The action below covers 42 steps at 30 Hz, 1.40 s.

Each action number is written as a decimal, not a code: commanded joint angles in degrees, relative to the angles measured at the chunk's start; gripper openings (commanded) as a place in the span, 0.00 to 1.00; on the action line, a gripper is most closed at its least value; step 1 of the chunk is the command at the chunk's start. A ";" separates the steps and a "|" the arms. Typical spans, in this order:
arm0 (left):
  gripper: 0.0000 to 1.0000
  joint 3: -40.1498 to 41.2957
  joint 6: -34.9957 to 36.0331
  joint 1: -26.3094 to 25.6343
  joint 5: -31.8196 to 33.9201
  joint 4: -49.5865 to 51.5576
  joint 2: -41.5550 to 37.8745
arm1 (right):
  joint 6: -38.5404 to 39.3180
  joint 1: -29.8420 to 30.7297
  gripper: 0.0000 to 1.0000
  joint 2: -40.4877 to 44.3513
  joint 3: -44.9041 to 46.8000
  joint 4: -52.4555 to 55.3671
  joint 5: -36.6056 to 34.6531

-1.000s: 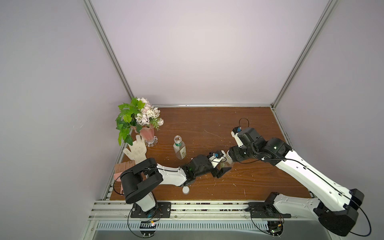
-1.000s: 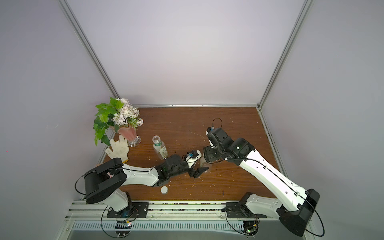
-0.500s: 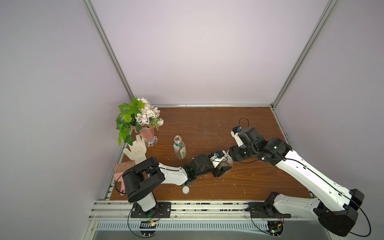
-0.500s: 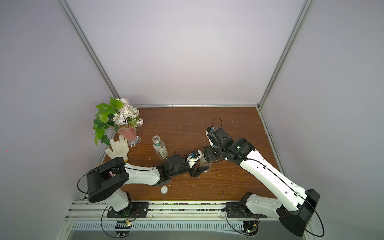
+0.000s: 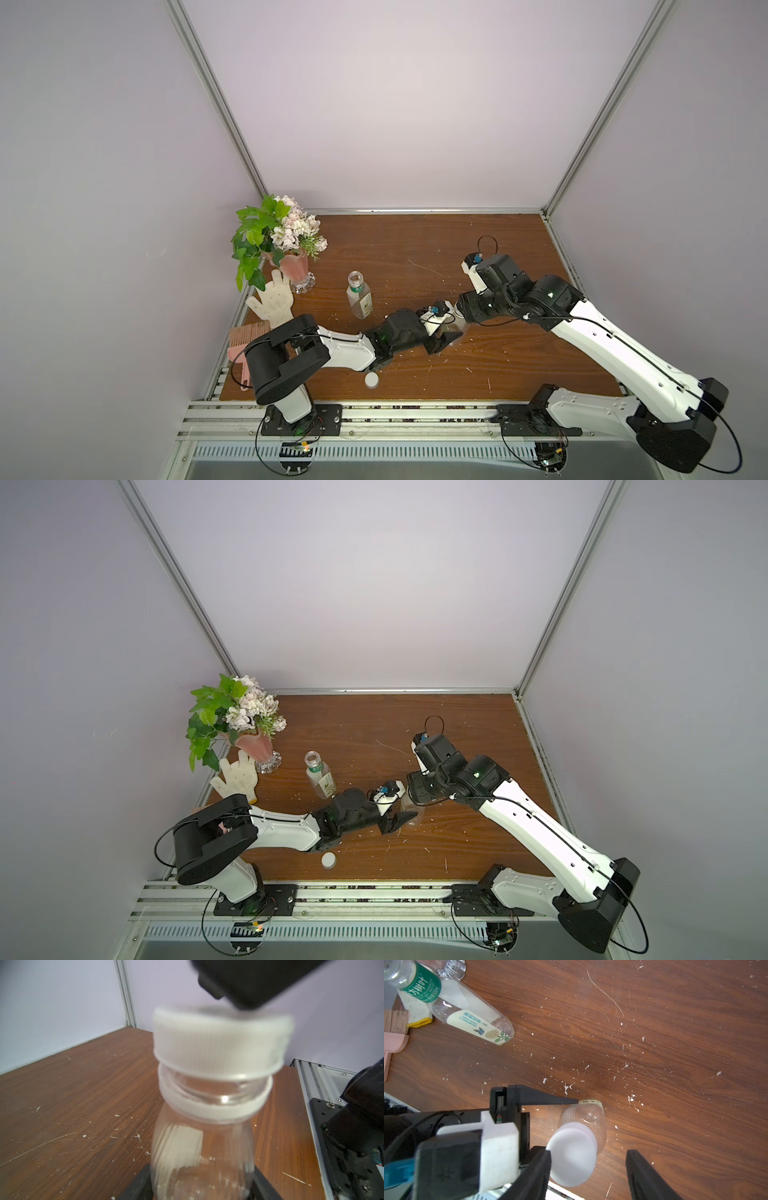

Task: Screw on the bottle caps
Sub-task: Screw the bottle cap onto the plastic bottle.

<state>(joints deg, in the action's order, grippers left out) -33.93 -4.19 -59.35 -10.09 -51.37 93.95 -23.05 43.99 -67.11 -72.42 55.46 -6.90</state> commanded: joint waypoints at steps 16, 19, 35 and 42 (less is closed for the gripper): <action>0.58 -0.94 0.84 -0.17 -1.14 -1.01 0.71 | 1.20 -0.26 0.62 -0.47 -0.54 -1.27 0.51; 0.57 -1.05 0.85 -0.23 -1.04 -0.88 0.63 | 1.33 -0.27 0.62 -0.38 -2.09 -0.58 0.40; 0.56 -1.31 1.37 -0.33 -1.43 -0.07 0.46 | 1.67 -0.47 0.62 -1.08 1.70 -2.64 -0.12; 0.54 -1.21 1.59 -0.33 -1.36 0.01 0.17 | 1.90 -0.79 0.61 -0.85 -0.24 -1.90 0.64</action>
<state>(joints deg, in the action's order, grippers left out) -33.98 -3.14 -59.35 -10.44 -51.24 93.97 -22.20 43.44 -68.01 -71.24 52.51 -6.90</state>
